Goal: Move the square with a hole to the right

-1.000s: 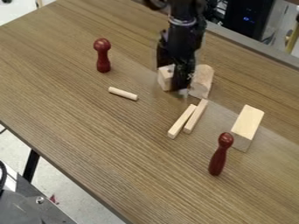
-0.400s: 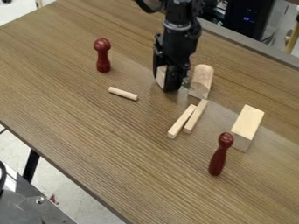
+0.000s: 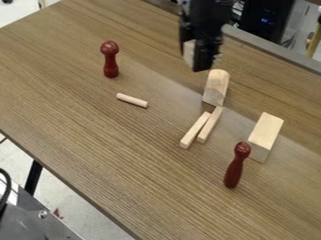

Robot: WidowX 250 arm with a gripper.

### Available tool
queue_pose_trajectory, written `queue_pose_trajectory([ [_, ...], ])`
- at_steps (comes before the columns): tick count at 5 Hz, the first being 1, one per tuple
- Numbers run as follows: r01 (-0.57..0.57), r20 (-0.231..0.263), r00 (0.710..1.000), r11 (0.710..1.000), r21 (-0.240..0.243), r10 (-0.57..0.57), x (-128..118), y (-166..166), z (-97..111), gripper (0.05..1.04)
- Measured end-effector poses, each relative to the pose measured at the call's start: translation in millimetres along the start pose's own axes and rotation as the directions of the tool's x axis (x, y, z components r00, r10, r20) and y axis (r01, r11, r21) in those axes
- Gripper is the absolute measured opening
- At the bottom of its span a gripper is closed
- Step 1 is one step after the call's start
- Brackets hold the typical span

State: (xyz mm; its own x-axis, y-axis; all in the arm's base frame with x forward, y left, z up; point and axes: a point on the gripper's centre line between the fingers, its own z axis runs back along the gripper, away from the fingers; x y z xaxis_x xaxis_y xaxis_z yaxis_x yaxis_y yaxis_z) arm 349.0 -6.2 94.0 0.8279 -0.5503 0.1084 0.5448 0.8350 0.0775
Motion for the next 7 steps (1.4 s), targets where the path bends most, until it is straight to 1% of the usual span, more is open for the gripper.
queue_pose_trajectory([
  [1,0.146,0.022,0.989,0.989,-0.002,-0.146,16.5,-19.9,6.8,0.597],
  [2,0.277,0.077,0.958,0.961,0.0,-0.277,29.2,-32.7,5.8,0.597],
  [3,0.394,0.111,0.914,0.919,-0.014,-0.39,33.1,-39.3,5.4,0.597],
  [4,0.568,0.127,0.819,0.822,-0.043,-0.559,39.2,-49.0,-2.2,0.597],
  [5,0.635,0.134,0.768,0.772,-0.03,-0.627,43.4,-61.3,-7.9,0.597],
  [6,0.686,0.117,0.724,0.728,-0.015,-0.68,43.8,-80.5,-14.6,0.597],
  [7,0.713,0.107,0.697,0.701,-0.008,-0.709,42.7,-93.0,-16.0,0.597],
])
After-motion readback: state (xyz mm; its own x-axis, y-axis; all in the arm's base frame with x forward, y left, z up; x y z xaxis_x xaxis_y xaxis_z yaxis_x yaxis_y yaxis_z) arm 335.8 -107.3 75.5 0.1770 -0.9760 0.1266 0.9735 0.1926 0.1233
